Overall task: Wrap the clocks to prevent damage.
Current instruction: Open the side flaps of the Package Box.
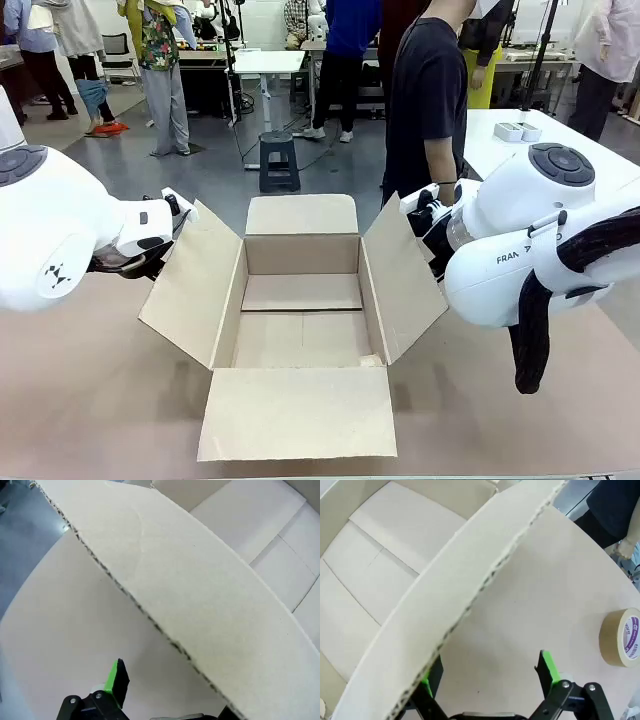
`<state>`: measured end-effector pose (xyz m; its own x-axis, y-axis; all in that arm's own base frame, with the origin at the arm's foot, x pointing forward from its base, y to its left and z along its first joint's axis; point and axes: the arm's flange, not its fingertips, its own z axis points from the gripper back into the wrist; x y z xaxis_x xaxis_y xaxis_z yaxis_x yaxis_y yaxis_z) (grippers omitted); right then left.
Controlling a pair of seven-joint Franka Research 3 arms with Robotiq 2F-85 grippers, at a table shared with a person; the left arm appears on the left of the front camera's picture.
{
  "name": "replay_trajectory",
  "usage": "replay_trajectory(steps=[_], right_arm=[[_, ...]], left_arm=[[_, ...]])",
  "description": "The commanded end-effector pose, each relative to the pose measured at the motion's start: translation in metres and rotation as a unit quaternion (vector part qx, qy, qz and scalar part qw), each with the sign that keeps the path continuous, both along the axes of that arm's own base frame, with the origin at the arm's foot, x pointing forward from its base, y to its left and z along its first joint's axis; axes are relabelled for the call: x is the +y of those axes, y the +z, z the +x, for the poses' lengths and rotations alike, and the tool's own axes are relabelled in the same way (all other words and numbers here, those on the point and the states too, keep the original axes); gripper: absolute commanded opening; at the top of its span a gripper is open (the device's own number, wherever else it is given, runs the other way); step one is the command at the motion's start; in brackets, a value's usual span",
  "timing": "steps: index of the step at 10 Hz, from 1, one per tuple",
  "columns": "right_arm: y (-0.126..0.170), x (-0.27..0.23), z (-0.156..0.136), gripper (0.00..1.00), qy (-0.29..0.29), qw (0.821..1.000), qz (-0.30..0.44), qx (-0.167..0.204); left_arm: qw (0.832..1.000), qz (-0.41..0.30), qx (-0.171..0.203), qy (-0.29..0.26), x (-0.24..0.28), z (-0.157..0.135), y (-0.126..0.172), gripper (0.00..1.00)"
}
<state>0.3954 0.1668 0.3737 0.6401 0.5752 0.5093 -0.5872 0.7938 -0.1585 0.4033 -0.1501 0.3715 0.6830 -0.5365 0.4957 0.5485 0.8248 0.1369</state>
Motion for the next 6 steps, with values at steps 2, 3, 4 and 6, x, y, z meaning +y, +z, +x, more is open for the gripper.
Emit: replay_trajectory(steps=[2, 3, 4, 6], right_arm=[[0.0, 0.0, 0.0, 1.0, 0.0, 1.0, 0.0, 0.0], [0.0, 0.0, 0.0, 1.0, 0.0, 1.0, 0.0, 0.0], [0.0, 0.0, 0.0, 1.0, 0.0, 1.0, 0.0, 0.0], [0.0, 0.0, 0.0, 1.0, 0.0, 1.0, 0.0, 0.0]], left_arm=[[1.0, 0.0, 0.0, 0.0, 0.0, -0.0001, 0.0, 1.0], [1.0, 0.0, 0.0, 0.0, 0.0, -0.0001, 0.0, 1.0], [1.0, 0.0, 0.0, 0.0, 0.0, -0.0001, 0.0, 1.0], [1.0, 0.0, 0.0, 0.0, 0.0, -0.0001, 0.0, 1.0]])
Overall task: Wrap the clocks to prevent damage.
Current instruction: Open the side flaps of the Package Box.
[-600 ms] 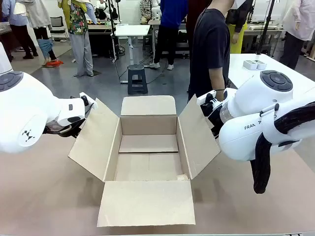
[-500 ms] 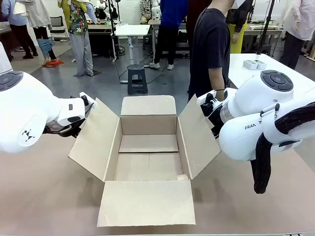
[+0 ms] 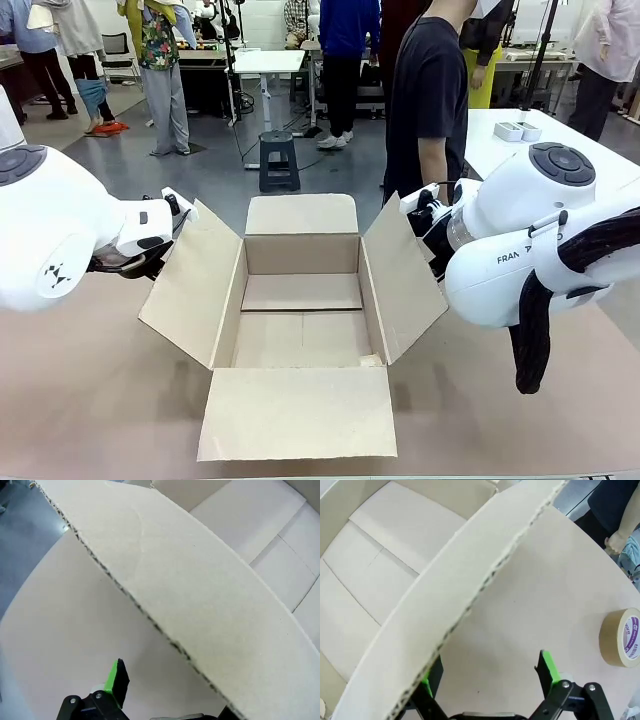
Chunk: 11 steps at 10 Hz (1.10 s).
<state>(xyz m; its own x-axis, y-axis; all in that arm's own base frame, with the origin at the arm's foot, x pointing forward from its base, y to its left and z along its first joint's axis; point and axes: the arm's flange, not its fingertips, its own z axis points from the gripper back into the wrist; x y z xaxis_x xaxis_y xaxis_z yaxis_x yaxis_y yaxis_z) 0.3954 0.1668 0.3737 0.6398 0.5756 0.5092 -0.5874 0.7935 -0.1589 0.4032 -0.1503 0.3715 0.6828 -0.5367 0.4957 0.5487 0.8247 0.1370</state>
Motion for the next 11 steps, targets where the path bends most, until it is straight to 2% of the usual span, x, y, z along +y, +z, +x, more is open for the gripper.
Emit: replay_trajectory(steps=[1, 8, 9, 11], right_arm=[[0.0, 0.0, 0.0, 1.0, 0.0, 1.0, 0.0, 0.0], [0.0, 0.0, 0.0, 1.0, 0.0, 1.0, 0.0, 0.0], [0.036, -0.006, -0.012, 1.0, -0.013, 1.0, -0.005, -0.006], [0.111, -0.014, -0.023, 1.0, -0.03, 0.999, -0.029, 0.007]], left_arm=[[1.0, 0.0, 0.0, 0.0, 0.0, 0.0, 0.0, 1.0], [1.0, 0.0, 0.0, 0.0, 0.0, 0.0, 0.0, 1.0], [1.0, 0.021, -0.017, -0.012, 0.005, 0.0, 0.044, 1.0], [0.998, 0.028, -0.011, -0.049, 0.02, 0.02, 0.12, 1.0]])
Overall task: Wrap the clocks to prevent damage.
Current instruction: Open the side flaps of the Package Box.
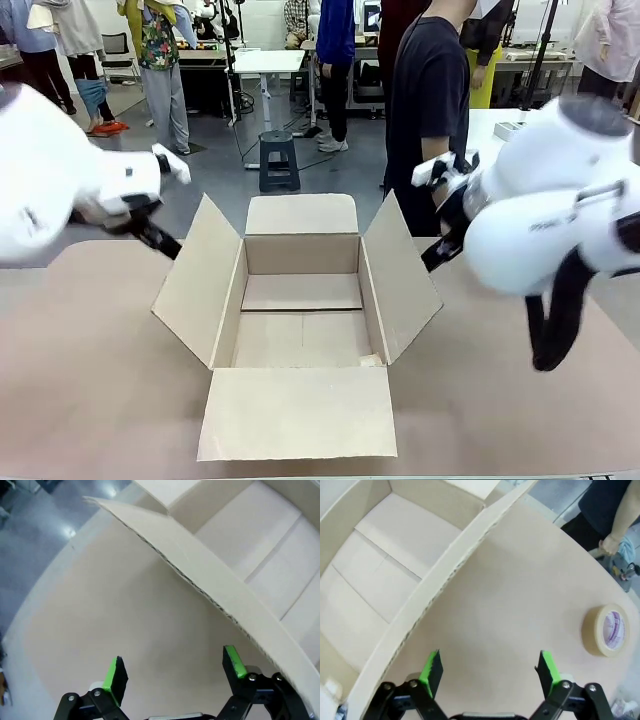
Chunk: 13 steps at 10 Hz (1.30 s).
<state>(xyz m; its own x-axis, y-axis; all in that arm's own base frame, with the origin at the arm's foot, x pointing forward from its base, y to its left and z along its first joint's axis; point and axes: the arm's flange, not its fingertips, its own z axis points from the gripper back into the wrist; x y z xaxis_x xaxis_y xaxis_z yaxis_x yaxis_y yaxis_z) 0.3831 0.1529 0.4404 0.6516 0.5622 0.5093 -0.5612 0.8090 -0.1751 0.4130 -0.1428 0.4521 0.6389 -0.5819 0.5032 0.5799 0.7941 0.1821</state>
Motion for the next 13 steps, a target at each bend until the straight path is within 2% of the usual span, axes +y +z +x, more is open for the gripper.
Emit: replay_trajectory(steps=[1, 3, 5, 6, 7, 11, 12, 13], right_arm=[[0.076, -0.001, -0.018, 1.0, -0.018, 0.999, -0.036, 0.027], [0.131, -0.003, -0.029, 1.0, -0.041, 0.997, -0.047, 0.039], [0.153, -0.006, -0.032, 1.0, -0.06, 0.996, -0.053, 0.05], [0.143, -0.012, -0.041, 1.0, -0.03, 0.998, -0.037, 0.034], [0.143, -0.012, -0.041, 1.0, -0.03, 0.998, -0.037, 0.034], [0.143, -0.012, -0.041, 1.0, -0.03, 0.998, -0.037, 0.034], [0.147, -0.011, -0.041, 1.0, -0.036, 0.998, -0.04, 0.042], [0.168, -0.018, -0.025, 1.0, -0.053, 0.996, -0.001, 0.068]], left_arm=[[0.999, 0.012, 0.017, -0.025, 0.018, 0.01, 0.064, 1.0], [0.999, 0.016, 0.038, -0.033, 0.025, 0.016, 0.115, 1.0], [0.998, 0.023, 0.044, -0.034, 0.023, 0.01, 0.145, 1.0], [0.998, 0.029, 0.047, -0.04, 0.021, 0.007, 0.149, 1.0], [0.999, 0.022, 0.036, -0.027, 0.024, 0.007, 0.143, 1.0], [0.999, 0.022, 0.036, -0.027, 0.024, 0.007, 0.143, 1.0], [0.998, 0.03, 0.042, -0.025, 0.023, 0.007, 0.147, 1.0], [0.997, 0.002, 0.073, -0.036, 0.029, 0.027, 0.159, 1.0]])
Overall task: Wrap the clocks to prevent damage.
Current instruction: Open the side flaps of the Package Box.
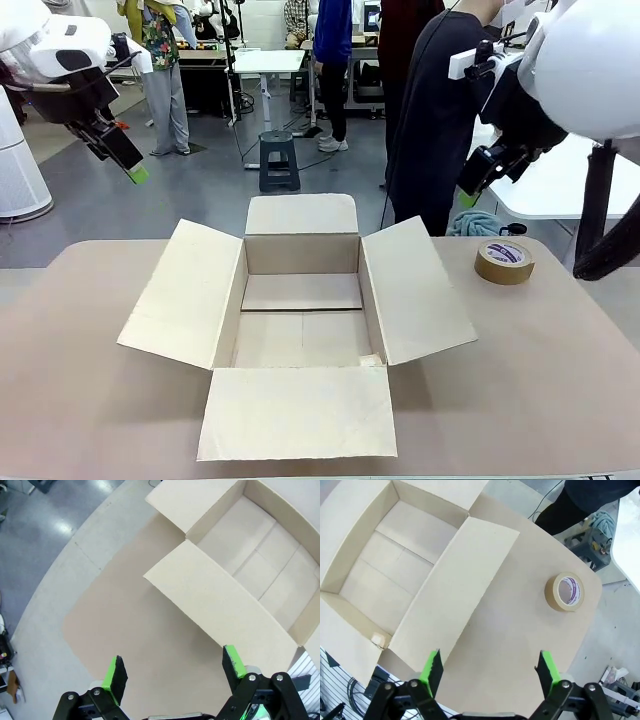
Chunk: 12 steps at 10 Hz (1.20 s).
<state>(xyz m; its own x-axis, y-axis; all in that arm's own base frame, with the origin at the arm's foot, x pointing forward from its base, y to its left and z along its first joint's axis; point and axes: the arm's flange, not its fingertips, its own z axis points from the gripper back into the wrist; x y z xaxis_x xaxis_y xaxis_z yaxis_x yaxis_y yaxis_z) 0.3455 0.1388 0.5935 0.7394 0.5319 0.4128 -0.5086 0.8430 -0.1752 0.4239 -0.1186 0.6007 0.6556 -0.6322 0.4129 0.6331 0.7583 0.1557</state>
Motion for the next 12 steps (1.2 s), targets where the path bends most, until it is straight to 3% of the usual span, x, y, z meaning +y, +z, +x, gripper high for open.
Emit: replay_trajectory(steps=[1, 2, 3, 4, 5, 6, 7, 8, 9, 11, 12], right_arm=[[0.029, -0.006, 0.021, 1.0, -0.032, 0.996, 0.037, 0.07], [0.042, -0.007, 0.026, 1.0, -0.036, 0.993, 0.049, 0.103], [0.049, -0.008, 0.028, 1.0, -0.027, 0.992, 0.061, 0.111], [0.046, -0.01, 0.026, 1.0, 0.016, 0.992, 0.061, 0.109], [0.036, -0.012, 0.02, 1.0, -0.023, 0.996, 0.042, 0.082], [0.036, -0.012, 0.02, 1.0, -0.023, 0.996, 0.042, 0.082], [0.046, -0.01, 0.024, 1.0, -0.013, 0.994, 0.053, 0.098], [0.05, -0.025, 0.021, 1.0, 0.065, 0.99, 0.118, 0.047], [0.053, -0.04, 0.019, 1.0, 0.107, 0.978, 0.179, 0.004], [0.047, -0.064, 0.017, 1.0, 0.196, 0.934, 0.295, -0.054], [0.038, -0.077, 0.018, 1.0, 0.247, 0.907, 0.335, -0.061]], left_arm=[[0.996, -0.041, 0.075, -0.012, 0.01, 0.025, 0.022, 1.0], [0.995, -0.029, 0.095, -0.006, 0.012, 0.03, 0.031, 1.0], [0.995, -0.017, 0.099, -0.006, 0.012, 0.035, 0.034, 1.0], [0.995, -0.011, 0.095, -0.022, 0.013, 0.033, 0.029, 1.0], [0.996, -0.027, 0.081, 0.001, 0.01, 0.022, 0.021, 1.0], [0.995, -0.021, 0.093, -0.002, 0.012, 0.027, 0.025, 1.0], [0.991, -0.088, 0.064, -0.081, 0.022, 0.023, 0.023, 1.0], [0.977, -0.16, 0.037, -0.137, 0.031, 0.019, 0.023, 1.0], [0.96, -0.224, 0.004, -0.17, 0.041, 0.016, 0.024, 1.0], [0.918, -0.331, -0.072, -0.205, 0.058, 0.014, 0.017, 1.0], [0.907, -0.357, -0.086, -0.207, 0.063, 0.014, 0.007, 1.0]])
